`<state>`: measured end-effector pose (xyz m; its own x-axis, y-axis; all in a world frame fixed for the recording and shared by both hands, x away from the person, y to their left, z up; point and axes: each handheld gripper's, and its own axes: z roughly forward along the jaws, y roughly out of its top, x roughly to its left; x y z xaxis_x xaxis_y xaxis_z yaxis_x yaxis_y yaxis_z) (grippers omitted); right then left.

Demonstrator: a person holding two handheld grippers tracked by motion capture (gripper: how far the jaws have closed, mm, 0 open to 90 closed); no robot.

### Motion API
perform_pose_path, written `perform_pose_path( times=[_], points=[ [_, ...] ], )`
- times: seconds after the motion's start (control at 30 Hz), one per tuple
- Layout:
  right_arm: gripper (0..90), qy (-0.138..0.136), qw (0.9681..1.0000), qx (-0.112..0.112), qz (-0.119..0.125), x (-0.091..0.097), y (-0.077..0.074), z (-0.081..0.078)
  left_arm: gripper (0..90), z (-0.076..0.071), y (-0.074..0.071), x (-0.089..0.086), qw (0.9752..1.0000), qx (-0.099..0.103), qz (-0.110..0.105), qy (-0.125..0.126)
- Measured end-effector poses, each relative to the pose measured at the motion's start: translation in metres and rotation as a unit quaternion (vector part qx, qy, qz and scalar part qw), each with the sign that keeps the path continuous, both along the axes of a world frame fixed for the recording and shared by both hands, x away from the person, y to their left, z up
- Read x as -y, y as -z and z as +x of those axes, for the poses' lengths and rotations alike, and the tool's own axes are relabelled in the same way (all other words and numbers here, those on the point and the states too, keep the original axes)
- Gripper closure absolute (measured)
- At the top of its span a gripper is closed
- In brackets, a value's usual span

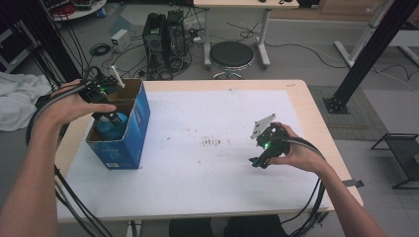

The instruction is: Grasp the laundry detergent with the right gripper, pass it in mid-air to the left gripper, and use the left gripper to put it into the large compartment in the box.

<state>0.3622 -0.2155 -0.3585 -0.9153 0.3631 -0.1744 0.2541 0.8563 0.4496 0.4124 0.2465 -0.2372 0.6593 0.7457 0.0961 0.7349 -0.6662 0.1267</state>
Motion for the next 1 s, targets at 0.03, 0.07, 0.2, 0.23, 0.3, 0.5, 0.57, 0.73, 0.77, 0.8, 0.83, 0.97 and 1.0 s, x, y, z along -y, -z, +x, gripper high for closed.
perform_pose_path(
  times=[0.03,0.07,0.2,0.23,0.3,0.5,0.57,0.73,0.77,0.8,0.83,0.97,1.0],
  points=[
    [11.4,0.000,1.0000,-0.001,0.001,0.000,0.000,0.000,31.5,-0.001,-0.001,0.001,0.9999,0.005,-0.009,-0.009],
    [11.4,0.004,1.0000,-0.006,0.001,0.000,0.000,-0.001,30.7,0.000,-0.005,0.000,1.0000,0.001,0.002,0.007],
    [11.4,0.009,0.9999,-0.010,-0.001,0.000,0.000,-0.001,30.6,-0.001,-0.013,0.003,1.0000,0.009,-0.002,0.001],
    [11.4,0.004,1.0000,-0.007,0.001,0.000,0.000,-0.001,30.6,-0.001,-0.015,0.004,0.9999,0.012,-0.001,0.002],
    [11.4,0.001,1.0000,-0.007,-0.001,0.001,0.000,-0.001,30.6,-0.001,-0.021,0.007,0.9999,0.015,0.001,0.007],
    [11.4,0.005,1.0000,-0.006,-0.001,0.001,-0.001,-0.001,30.6,-0.003,-0.038,0.025,0.9990,0.036,0.003,0.028],
    [11.4,0.008,0.9999,-0.007,-0.002,0.002,-0.001,-0.001,30.6,-0.004,-0.046,0.032,0.9983,0.039,0.002,0.044],
    [11.4,0.011,0.9999,-0.001,0.002,0.002,0.000,-0.001,30.6,-0.007,-0.061,0.055,0.9963,0.053,-0.010,0.067],
    [11.4,0.011,0.9999,-0.001,0.002,0.002,0.000,-0.001,30.6,-0.007,-0.064,0.060,0.9956,0.059,-0.010,0.072],
    [11.4,0.011,0.9999,-0.001,0.002,0.002,0.000,-0.001,30.6,-0.007,-0.066,0.065,0.9952,0.062,-0.012,0.076],
    [11.4,0.014,0.9999,-0.002,0.004,0.002,-0.001,-0.001,30.6,-0.007,-0.068,0.069,0.9947,0.062,-0.014,0.081],
    [11.4,0.011,0.9999,-0.002,0.003,0.002,-0.002,-0.001,30.6,-0.004,-0.074,0.086,0.9931,0.060,-0.023,0.098],
    [11.4,0.010,0.9999,-0.002,0.003,0.002,-0.002,-0.002,30.6,-0.004,-0.073,0.091,0.9934,0.058,-0.027,0.095]
  ],
)
